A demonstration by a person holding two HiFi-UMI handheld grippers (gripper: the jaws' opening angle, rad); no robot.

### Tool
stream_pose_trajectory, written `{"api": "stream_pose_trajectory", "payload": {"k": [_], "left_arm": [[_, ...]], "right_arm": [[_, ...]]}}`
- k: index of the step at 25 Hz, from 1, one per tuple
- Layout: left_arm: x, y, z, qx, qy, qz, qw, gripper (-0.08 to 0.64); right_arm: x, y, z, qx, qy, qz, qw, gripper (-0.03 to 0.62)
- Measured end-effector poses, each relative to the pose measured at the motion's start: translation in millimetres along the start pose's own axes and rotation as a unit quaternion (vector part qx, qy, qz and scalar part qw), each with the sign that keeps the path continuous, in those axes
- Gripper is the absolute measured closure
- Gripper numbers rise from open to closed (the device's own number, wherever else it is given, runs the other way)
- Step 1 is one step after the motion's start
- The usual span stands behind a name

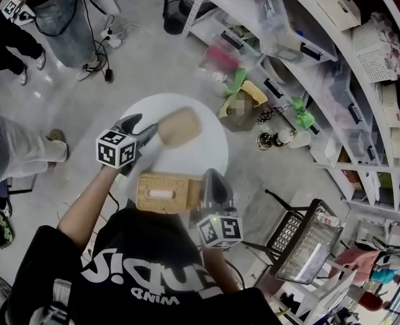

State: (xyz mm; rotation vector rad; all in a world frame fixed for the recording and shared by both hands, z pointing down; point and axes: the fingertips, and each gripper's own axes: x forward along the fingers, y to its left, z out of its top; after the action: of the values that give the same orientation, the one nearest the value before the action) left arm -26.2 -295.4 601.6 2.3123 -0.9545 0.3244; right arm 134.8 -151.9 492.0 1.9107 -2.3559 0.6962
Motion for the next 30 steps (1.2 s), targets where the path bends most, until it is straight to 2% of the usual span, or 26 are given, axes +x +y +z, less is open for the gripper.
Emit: {"api": "stream_pose_trajectory", "payload": {"k": [12, 30], "left_arm": [[49, 32, -53, -0.028, 0.065, -0.002, 0.9975, 0.291], [89, 45, -87, -0.063, 0.112, -0.020, 0.9916, 0.298]], "right_arm": [[12, -18, -20, 0.012, 0.026, -0.019, 0.999, 0.598], [9, -39, -38, 0.022, 0.041, -0.048, 0.998, 0.598]]}}
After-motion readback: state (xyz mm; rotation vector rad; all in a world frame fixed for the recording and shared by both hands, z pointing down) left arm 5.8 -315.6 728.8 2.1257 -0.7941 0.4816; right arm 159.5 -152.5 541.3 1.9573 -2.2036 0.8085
